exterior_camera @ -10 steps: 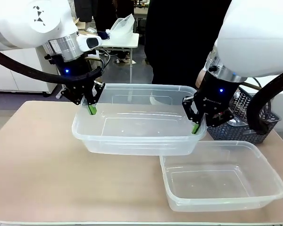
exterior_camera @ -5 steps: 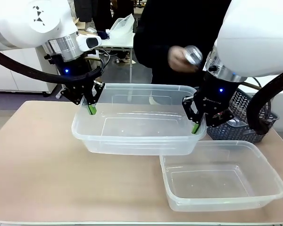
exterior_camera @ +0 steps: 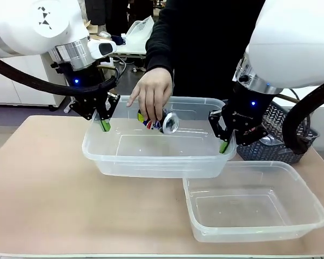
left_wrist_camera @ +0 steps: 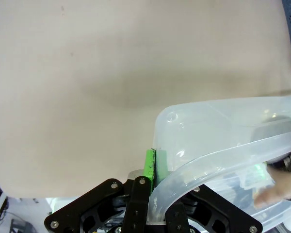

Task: Sort the waste into each basket.
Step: Offer the picked Organizing box to the human.

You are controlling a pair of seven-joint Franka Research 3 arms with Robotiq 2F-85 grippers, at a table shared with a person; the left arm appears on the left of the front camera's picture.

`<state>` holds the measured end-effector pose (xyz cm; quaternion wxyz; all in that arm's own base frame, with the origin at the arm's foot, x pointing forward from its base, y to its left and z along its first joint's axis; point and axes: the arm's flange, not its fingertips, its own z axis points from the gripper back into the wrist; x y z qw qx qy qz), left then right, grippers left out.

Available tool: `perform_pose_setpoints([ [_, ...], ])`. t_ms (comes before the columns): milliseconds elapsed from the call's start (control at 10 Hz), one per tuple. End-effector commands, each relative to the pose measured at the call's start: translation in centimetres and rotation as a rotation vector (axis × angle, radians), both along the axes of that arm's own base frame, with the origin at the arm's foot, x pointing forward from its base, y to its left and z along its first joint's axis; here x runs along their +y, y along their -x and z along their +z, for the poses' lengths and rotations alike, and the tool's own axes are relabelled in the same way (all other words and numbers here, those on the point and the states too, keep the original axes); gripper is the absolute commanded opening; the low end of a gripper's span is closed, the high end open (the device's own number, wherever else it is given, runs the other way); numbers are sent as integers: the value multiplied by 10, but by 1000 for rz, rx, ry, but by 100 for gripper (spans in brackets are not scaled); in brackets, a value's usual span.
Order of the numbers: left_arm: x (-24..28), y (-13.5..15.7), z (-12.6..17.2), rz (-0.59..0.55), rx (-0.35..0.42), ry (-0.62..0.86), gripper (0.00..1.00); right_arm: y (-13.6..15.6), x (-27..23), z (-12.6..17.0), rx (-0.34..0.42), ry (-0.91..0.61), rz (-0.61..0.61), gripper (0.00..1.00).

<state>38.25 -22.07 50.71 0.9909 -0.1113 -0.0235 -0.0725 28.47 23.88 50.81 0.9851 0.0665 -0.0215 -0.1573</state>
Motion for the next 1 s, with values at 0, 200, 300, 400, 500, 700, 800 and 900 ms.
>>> perform_pose_setpoints([
  [0, 1, -1, 3, 0, -7, -1, 3, -4, -6, 2, -4, -11, -21, 5],
  [200, 1, -1, 3, 0, -7, -1, 3, -4, -6, 2, -4, -11, -21, 5],
  [300, 1, -1, 3, 0, -7, -1, 3, -4, -6, 2, -4, -11, -21, 5],
  [400, 1, -1, 3, 0, -7, -1, 3, -4, -6, 2, -4, -11, -21, 5],
  [500, 1, -1, 3, 0, -7, -1, 3, -4, -6, 2, -4, -11, -21, 5],
  [700, 1, -1, 3, 0, -7, -1, 3, -4, -6, 2, -4, -11, -21, 5],
  [800, 1, -1, 3, 0, -7, -1, 3, -4, -6, 2, -4, -11, -21, 5],
  [900, 1, -1, 3, 0, -7, -1, 3, -4, -6, 2, -4, -11, -21, 5],
])
